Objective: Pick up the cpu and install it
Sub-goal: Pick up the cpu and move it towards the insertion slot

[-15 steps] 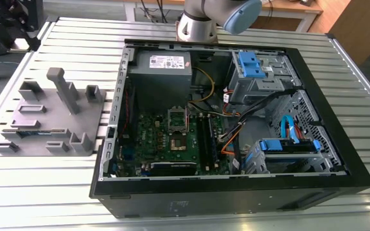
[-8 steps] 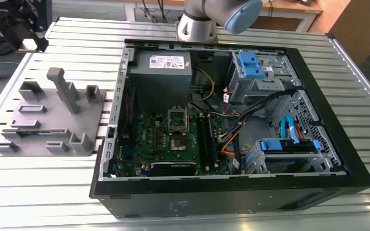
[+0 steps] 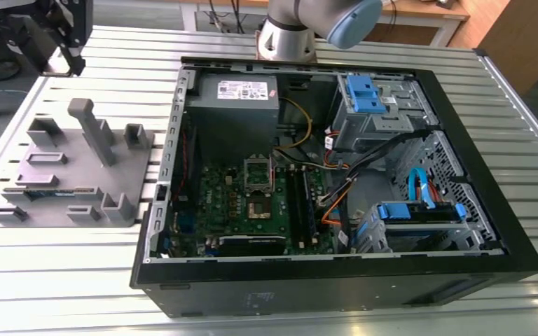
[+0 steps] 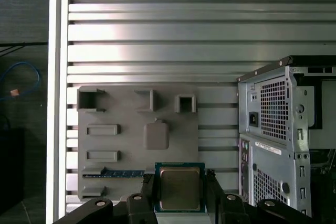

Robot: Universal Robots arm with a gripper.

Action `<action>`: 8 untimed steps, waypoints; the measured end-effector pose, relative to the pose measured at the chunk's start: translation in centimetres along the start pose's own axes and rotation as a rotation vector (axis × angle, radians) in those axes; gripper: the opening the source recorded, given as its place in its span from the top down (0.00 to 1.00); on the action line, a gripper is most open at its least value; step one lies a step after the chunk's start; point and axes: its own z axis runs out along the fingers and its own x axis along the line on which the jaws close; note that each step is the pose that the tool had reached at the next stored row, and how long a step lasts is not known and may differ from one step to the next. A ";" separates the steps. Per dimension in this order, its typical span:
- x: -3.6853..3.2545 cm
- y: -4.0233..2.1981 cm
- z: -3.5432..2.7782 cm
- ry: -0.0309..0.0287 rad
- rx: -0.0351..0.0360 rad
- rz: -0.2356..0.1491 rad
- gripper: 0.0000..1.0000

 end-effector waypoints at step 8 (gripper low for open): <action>-1.58 0.04 0.01 -0.0001 0.0000 0.000 0.53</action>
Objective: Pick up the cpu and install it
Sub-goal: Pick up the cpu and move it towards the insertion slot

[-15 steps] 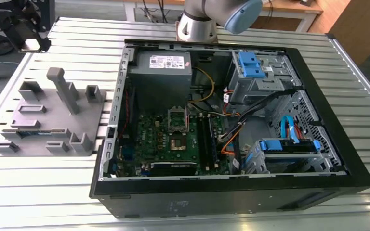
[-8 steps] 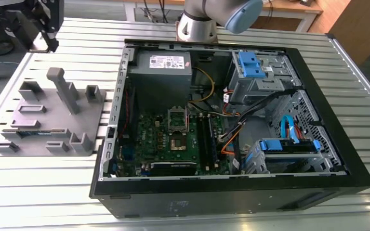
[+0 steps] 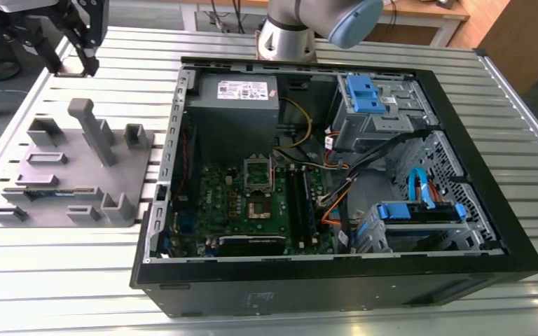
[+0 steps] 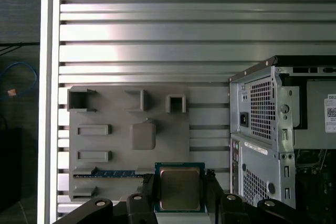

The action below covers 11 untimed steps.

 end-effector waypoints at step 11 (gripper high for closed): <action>-1.71 0.04 0.01 0.0000 0.0000 0.000 0.53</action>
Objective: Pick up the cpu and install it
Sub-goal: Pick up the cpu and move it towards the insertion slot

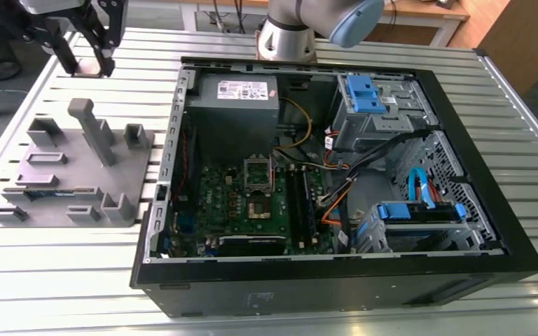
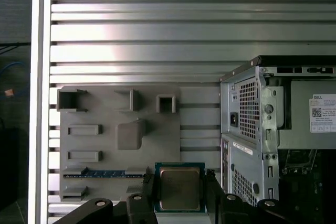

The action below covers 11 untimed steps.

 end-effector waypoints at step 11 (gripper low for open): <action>-1.46 0.03 0.01 0.0000 0.0000 0.000 0.53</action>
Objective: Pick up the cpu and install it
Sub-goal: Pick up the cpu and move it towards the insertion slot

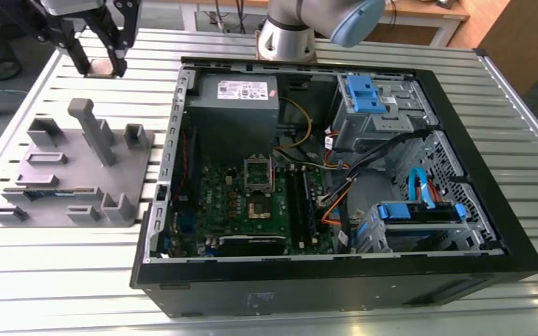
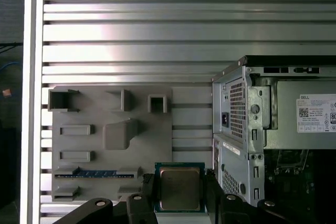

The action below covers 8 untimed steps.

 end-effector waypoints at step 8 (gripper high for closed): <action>-1.08 0.03 0.00 0.0001 0.0000 0.000 0.53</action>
